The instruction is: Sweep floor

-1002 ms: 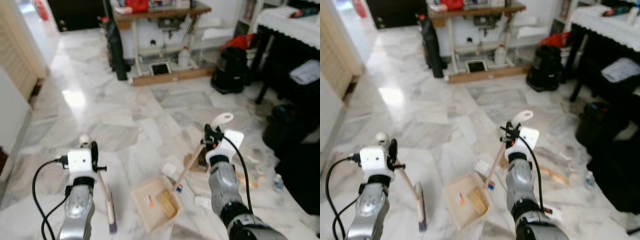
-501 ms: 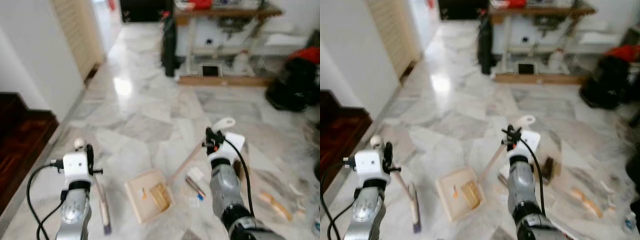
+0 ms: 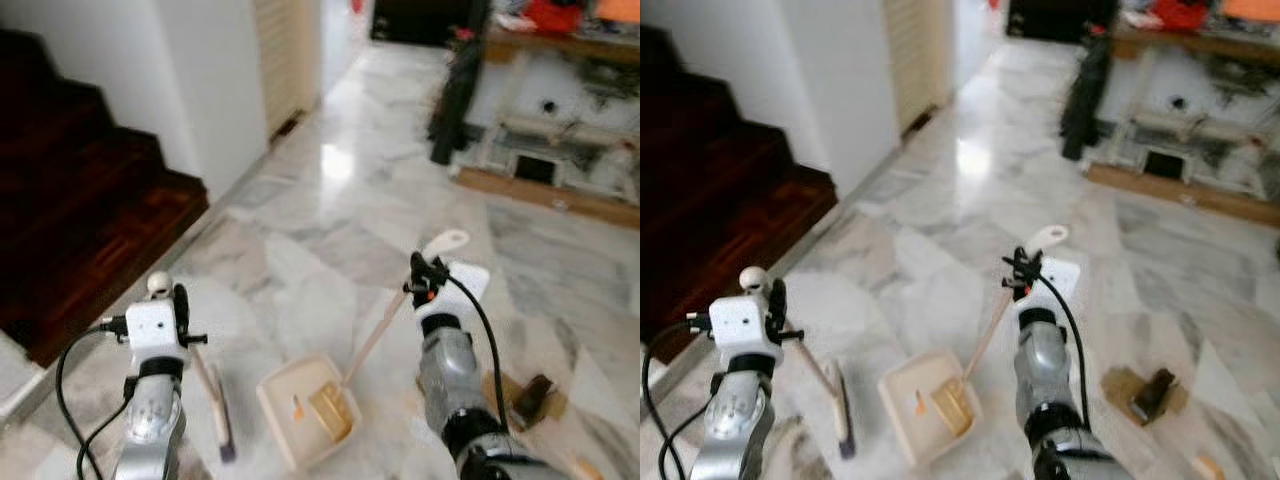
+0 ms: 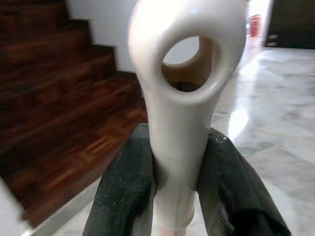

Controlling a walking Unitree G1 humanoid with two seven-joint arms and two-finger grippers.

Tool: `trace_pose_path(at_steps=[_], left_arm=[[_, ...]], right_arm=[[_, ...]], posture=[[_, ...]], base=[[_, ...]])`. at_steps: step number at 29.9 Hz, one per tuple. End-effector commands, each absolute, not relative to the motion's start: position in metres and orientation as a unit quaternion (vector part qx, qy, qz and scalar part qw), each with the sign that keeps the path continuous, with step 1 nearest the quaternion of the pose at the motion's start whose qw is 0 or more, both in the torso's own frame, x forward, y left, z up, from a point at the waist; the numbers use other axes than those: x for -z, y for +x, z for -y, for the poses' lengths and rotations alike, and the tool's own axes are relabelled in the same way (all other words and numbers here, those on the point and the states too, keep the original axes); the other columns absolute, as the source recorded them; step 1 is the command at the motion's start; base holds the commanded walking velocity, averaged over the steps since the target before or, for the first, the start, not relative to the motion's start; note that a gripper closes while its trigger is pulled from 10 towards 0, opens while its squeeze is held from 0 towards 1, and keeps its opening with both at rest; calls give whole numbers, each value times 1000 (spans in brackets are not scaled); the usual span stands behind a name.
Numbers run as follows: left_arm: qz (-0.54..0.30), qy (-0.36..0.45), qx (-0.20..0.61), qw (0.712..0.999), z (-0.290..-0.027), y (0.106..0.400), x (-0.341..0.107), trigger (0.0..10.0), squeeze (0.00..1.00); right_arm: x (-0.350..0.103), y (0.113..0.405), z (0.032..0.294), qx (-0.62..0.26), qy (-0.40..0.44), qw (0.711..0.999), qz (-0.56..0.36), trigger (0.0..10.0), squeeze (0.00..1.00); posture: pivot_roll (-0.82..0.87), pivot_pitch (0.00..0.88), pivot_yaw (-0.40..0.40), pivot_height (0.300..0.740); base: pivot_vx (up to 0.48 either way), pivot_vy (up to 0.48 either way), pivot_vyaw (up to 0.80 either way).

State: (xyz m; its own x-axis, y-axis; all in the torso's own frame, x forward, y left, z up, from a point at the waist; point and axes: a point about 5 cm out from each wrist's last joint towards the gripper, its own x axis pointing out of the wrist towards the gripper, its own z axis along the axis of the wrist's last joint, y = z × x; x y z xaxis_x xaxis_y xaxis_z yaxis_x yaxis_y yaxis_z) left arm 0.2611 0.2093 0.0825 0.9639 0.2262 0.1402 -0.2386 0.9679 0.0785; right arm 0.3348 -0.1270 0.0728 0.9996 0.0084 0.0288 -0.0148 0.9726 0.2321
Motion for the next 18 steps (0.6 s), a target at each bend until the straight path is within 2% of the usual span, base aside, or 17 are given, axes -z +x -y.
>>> trace_pose_path(at_steps=[1, 18], left_arm=[[92, 55, -119, 987, -210, 263, -93, 10000, 0], [90, 56, -115, 988, -207, 260, -92, 10000, 0]], right_arm=[[-86, 342, 133, -1, 119, 992, 39, 10000, 0], [-83, 340, 132, -6, 119, 992, 36, 10000, 0]], posture=[[102, 0, -10, 740], [105, 0, -8, 740]], base=[[0, 0, 800], [0, 0, 800]])
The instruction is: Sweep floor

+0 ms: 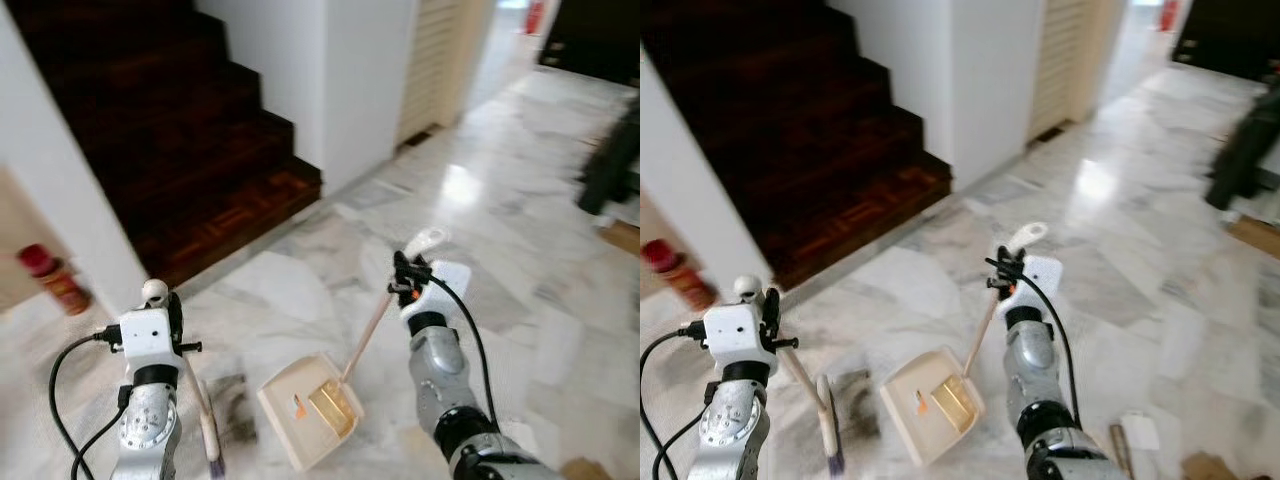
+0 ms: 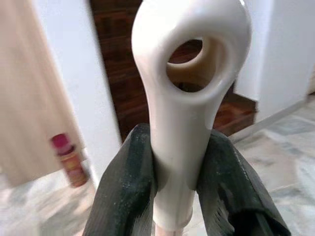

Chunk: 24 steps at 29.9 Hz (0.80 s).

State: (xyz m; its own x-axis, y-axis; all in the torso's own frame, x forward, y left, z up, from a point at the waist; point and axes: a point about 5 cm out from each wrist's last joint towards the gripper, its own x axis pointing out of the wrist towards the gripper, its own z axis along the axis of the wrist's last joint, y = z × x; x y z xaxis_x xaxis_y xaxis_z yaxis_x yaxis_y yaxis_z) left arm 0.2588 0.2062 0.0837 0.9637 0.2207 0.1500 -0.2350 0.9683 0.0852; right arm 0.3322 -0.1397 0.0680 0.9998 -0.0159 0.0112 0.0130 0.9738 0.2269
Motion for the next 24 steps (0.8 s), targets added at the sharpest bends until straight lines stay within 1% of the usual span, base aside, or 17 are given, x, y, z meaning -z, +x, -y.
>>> trace_pose_path(at_steps=[1, 13, 18, 24], left_arm=[[90, 56, -115, 988, -207, 260, -92, 10000, 0], [90, 56, -121, 987, -205, 259, -92, 10000, 0], [88, 54, -123, 987, -203, 259, -91, 10000, 0], [87, 51, -125, 987, -203, 259, -91, 10000, 0]], right_arm=[[-83, 340, 132, -6, 119, 992, 36, 10000, 0], [-85, 342, 134, -9, 122, 992, 34, 10000, 0], [-83, 341, 135, -11, 126, 992, 28, 10000, 0], [-86, 343, 134, -16, 133, 990, 32, 10000, 0]], posture=[[105, 0, -8, 740], [99, 0, -26, 740], [99, 0, -31, 740], [96, 0, -32, 740]], base=[[0, 0, 800], [0, 0, 800], [0, 0, 86], [0, 426, 0]])
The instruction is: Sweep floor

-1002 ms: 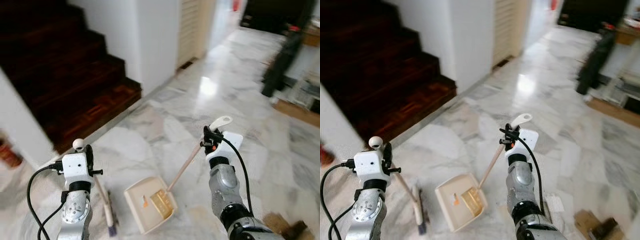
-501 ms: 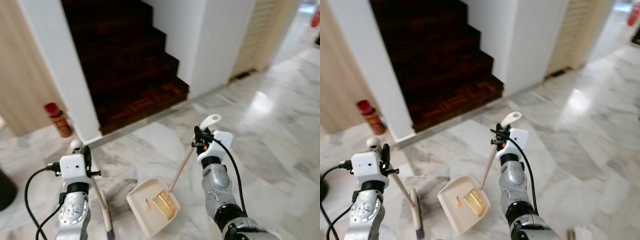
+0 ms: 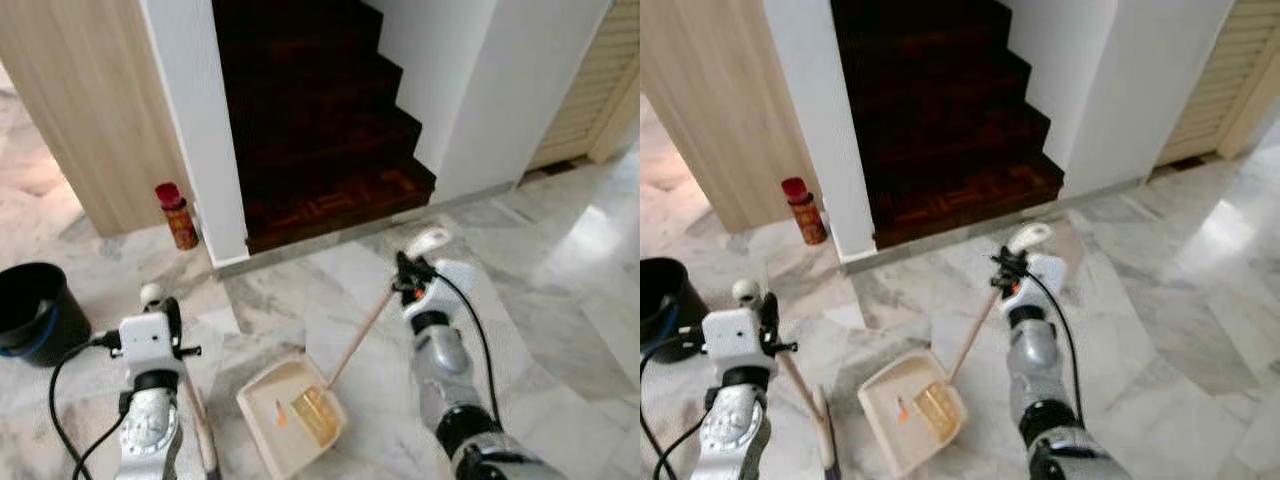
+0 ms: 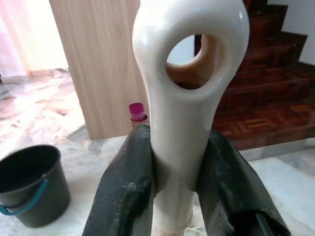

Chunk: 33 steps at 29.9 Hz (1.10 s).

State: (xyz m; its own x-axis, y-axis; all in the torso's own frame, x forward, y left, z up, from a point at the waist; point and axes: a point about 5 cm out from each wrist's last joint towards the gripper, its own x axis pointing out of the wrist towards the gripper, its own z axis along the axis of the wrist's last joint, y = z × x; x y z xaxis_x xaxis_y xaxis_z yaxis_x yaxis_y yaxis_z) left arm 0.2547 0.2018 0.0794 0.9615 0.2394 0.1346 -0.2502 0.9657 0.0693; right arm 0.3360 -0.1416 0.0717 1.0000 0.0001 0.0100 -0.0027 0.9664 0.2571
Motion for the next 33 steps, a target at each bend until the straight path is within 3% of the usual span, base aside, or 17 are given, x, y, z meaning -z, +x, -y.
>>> trace_pose_path(at_steps=[1, 18, 28, 33], left_arm=[[87, 51, -125, 987, -203, 259, -91, 10000, 0], [89, 52, -124, 987, -204, 259, -93, 10000, 0], [90, 55, -121, 987, -205, 260, -94, 10000, 0], [91, 57, -119, 987, -205, 261, -95, 10000, 0]], right_arm=[[-86, 343, 133, -18, 132, 991, 31, 10000, 0], [-85, 342, 132, -15, 121, 992, 30, 10000, 0], [-84, 341, 130, -17, 124, 992, 29, 10000, 0], [-83, 341, 128, -15, 132, 991, 25, 10000, 0]], posture=[[96, 0, -33, 740], [102, 0, -26, 740], [106, 0, -19, 740], [110, 0, -15, 740]], base=[[0, 461, 0], [0, 463, 0], [0, 462, 781], [0, 462, 0]])
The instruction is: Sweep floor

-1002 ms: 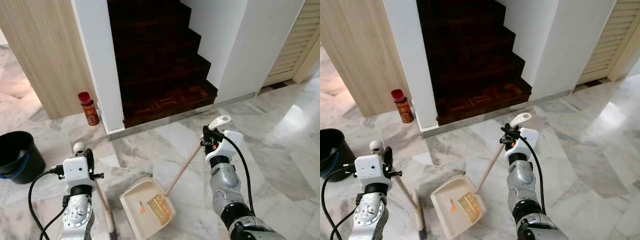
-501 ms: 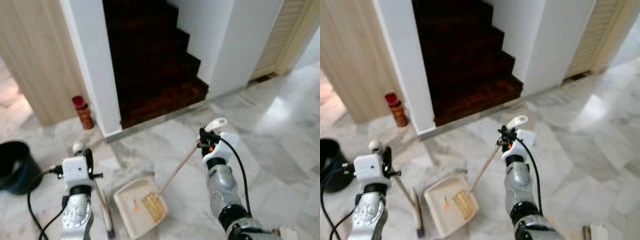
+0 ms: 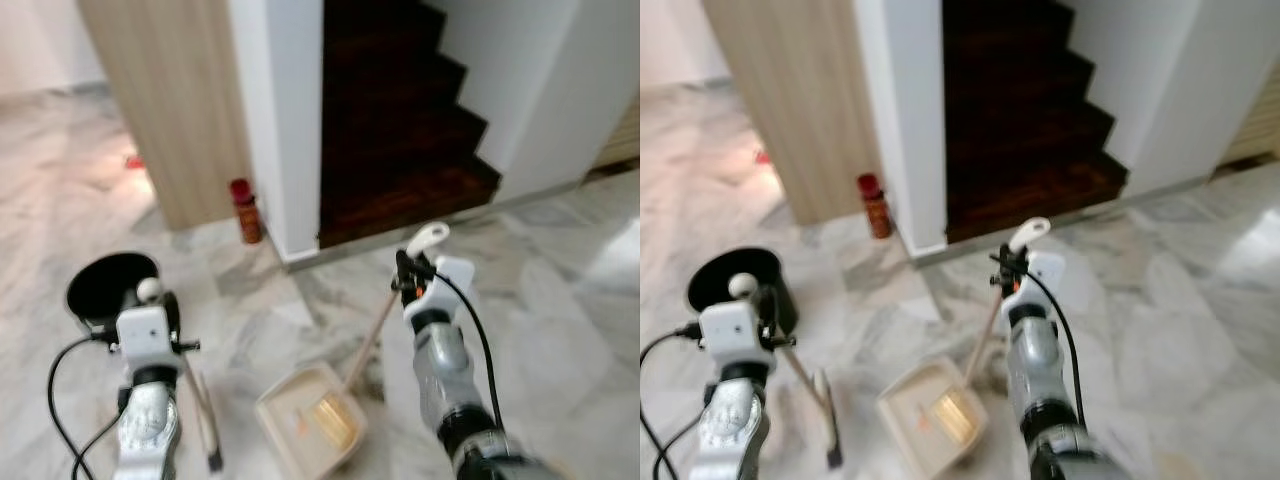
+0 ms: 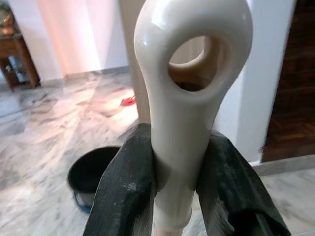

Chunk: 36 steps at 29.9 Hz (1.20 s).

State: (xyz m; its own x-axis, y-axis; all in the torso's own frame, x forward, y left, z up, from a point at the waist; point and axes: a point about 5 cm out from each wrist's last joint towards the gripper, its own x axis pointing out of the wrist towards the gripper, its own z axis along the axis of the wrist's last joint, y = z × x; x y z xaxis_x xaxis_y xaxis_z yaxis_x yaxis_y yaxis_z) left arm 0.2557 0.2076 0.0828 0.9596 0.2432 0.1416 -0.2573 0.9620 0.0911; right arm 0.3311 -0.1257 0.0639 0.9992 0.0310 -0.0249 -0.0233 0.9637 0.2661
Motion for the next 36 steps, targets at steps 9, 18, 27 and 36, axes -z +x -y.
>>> trace_pose_path(at_steps=[9, 18, 27, 36], left_arm=[[93, 59, -118, 987, -207, 261, -96, 10000, 0], [93, 59, -119, 987, -206, 261, -97, 10000, 0], [93, 59, -120, 987, -206, 261, -97, 10000, 0], [93, 58, -122, 986, -206, 261, -97, 10000, 0]], right_arm=[[-82, 341, 126, -17, 136, 990, 21, 10000, 0], [-81, 341, 125, -20, 137, 990, 16, 10000, 0], [-81, 341, 124, -22, 137, 990, 14, 10000, 0], [-82, 342, 121, -27, 137, 990, 13, 10000, 0]], posture=[[115, 0, -12, 740], [121, 0, -15, 740], [122, 0, -19, 740], [123, 0, -24, 740]], base=[[0, 462, 0], [0, 459, 0], [0, 461, 0], [0, 461, 0]])
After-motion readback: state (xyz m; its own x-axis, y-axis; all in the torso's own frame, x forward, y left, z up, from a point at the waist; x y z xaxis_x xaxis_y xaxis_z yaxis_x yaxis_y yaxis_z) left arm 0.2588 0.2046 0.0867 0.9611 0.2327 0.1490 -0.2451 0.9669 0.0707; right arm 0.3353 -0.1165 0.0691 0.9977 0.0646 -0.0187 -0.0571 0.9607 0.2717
